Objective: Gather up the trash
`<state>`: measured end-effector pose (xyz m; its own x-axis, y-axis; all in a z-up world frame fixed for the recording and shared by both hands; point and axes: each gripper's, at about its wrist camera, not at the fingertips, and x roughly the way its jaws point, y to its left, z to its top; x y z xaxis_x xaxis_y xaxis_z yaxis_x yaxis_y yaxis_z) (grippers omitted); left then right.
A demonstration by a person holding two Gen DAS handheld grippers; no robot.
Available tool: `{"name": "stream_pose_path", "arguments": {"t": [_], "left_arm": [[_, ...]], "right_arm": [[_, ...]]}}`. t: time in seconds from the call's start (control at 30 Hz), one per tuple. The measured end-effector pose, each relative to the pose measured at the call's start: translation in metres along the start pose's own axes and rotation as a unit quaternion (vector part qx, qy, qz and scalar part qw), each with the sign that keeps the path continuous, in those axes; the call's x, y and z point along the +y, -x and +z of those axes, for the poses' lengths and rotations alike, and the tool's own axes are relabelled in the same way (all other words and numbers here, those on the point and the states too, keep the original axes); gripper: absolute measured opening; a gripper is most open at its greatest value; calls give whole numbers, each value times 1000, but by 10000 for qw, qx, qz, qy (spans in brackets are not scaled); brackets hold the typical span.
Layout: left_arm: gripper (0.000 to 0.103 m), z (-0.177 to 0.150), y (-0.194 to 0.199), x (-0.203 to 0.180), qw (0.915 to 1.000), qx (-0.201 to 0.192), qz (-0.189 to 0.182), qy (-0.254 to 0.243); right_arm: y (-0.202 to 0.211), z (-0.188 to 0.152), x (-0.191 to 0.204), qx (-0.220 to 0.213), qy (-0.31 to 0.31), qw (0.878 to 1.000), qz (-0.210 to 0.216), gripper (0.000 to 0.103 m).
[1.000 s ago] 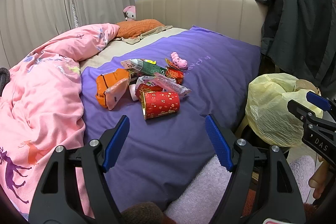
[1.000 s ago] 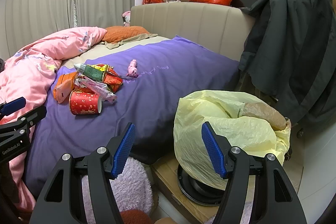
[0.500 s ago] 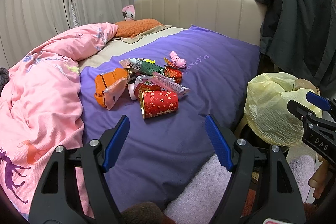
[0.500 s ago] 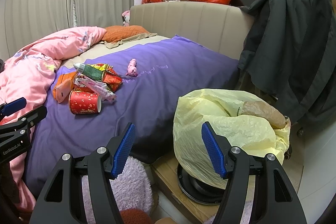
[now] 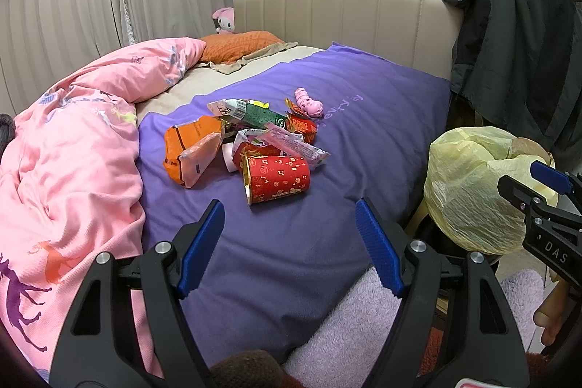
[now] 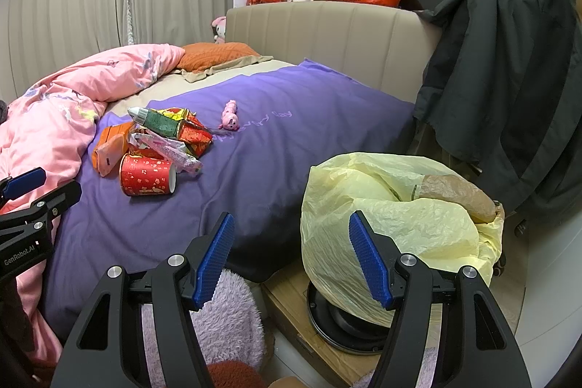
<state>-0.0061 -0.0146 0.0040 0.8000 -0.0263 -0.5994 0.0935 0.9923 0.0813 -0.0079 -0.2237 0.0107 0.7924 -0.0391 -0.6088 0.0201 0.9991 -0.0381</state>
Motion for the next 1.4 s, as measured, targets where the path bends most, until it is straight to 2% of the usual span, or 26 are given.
{"name": "stream_pose_path", "arguments": {"t": [0.33,0.5,0.67,0.77,0.87,0.93,1.07,1.2,1.3,1.4], "left_arm": [[71,-1,-4,3,10000,27,-47,28],[71,4,-20,17,9998,120,-153,82],[71,29,-41,47,9992,-190,-342,-39],[71,48,-71,83,9962,-439,-730,-199],[72,56,-100,114,9971,-492,-436,-383],[76,57,-122,136,9981,-335,-366,-363],[78,49,-170,185,9991,200,-369,81],[78,42,-205,204,9956,699,-556,273],[78,45,-223,212,9931,855,-620,503],[78,50,-235,231,9874,963,-724,1029]], "right_arm": [[-2,-1,1,26,7,10000,-5,62],[-12,0,2,50,26,9999,88,62],[-36,12,12,56,137,9993,338,62],[-51,15,24,121,283,9981,533,62],[-64,15,37,218,466,9965,653,62],[-73,14,48,305,608,9949,747,62],[-95,14,71,480,789,9912,946,62],[-118,13,91,637,883,9872,1169,62],[-125,17,103,634,905,9855,1287,62],[-128,24,113,488,979,9846,1360,62]]}}
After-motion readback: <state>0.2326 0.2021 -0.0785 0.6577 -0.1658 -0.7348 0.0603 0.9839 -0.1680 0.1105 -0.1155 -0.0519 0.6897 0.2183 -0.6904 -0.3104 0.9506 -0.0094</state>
